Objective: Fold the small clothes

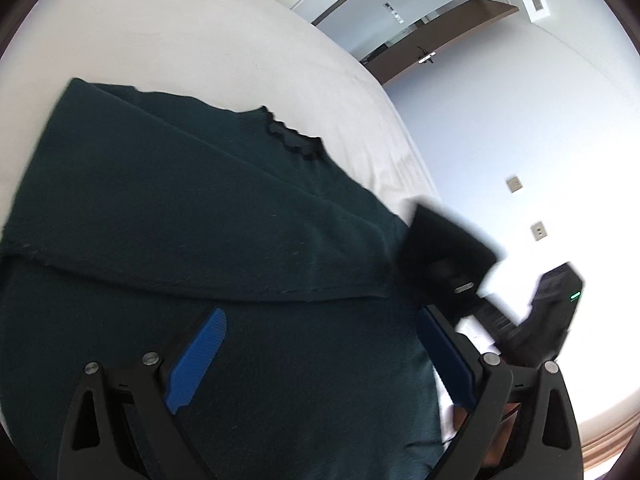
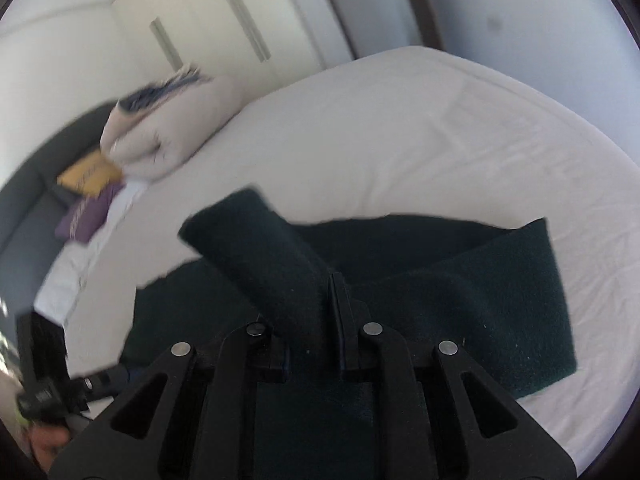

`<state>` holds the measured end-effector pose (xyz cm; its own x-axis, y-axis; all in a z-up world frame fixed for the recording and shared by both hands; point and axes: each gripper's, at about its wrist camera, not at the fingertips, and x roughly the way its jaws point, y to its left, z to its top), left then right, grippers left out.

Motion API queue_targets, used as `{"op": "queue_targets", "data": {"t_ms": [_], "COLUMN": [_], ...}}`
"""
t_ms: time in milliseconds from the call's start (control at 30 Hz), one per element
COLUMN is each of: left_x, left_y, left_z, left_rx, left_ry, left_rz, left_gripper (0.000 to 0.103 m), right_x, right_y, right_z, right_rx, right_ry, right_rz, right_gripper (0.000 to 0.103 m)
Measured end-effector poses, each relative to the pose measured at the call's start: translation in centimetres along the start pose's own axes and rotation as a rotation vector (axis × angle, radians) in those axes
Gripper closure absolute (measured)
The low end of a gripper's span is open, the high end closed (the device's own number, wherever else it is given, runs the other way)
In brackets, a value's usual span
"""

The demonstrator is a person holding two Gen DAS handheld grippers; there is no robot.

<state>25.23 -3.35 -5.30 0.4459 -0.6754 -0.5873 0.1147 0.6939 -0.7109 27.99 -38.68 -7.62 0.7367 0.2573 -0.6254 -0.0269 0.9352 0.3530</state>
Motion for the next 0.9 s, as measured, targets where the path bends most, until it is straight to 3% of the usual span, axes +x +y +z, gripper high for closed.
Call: {"op": "queue_targets", "data": {"t_ms": [67, 167, 233, 267, 300, 367, 400, 433, 567, 667, 833, 900], "left_x": [1.1, 3.1, 4.3, 5.1, 5.6, 6.9, 7.5, 8.1, 9.9, 10.4, 11.9, 11.6], "left_y": [-0.4, -0.6, -0.5, -0.7, -0.9, -1.4, -1.5, -1.6, -1.7, -2.2, -3.8, -4.4], "left_z": [0.5, 0.7, 0.8, 1.0, 1.1, 1.3, 1.3, 1.2, 0.7, 0.7, 0.9, 1.0], "left_rx": [-0.006, -0.026, -0.064, -0.079, -0.083, -0.086, -0.089, -0.096, -0.115, -0.108, -0.031, -0.005], "left_ry": [0.015, 0.066, 0.101, 0.118, 0.128, 0.153, 0.166, 0.183, 0.217, 0.230, 0.270, 0.258], "left_rz": [-0.024, -0.047, -0.063, -0.076, -0.086, -0.088, -0.088, -0.092, -0.084, -0.070, 0.021, 0.028], "left_gripper": [0.005, 0.005, 0.005, 0.005, 0.005, 0.003, 0.003, 0.003, 0.004, 0.029, 0.091, 0.092], "right_x": [3.9, 8.0, 5.8, 5.6, 4.8, 5.4, 2.1, 0.4, -3.6, -5.9, -9.5, -10.3], "right_y": [3.8, 5.1, 0.2, -0.1, 0.0, 0.4, 0.8, 0.2, -0.5, -2.6, -7.0, -8.4], "right_z": [-3.4, -5.7, -8.0, -8.2, -9.4, -8.4, -9.9, -9.4, -10.9, -12.3, -14.4, -14.8], "right_rx": [-0.035, -0.039, -0.015, -0.011, -0.019, -0.041, -0.053, -0.064, -0.068, 0.024, 0.212, 0.275], "right_ry": [0.098, 0.184, 0.186, 0.177, 0.169, 0.173, 0.169, 0.160, 0.157, 0.178, 0.148, 0.126], "right_rz": [0.002, -0.010, -0.008, -0.003, 0.004, 0.030, 0.050, 0.058, 0.039, 0.062, 0.183, 0.223], "right_gripper": [0.089, 0.088, 0.088, 0.086, 0.080, 0.057, 0.035, 0.021, 0.020, 0.020, 0.020, 0.020]}}
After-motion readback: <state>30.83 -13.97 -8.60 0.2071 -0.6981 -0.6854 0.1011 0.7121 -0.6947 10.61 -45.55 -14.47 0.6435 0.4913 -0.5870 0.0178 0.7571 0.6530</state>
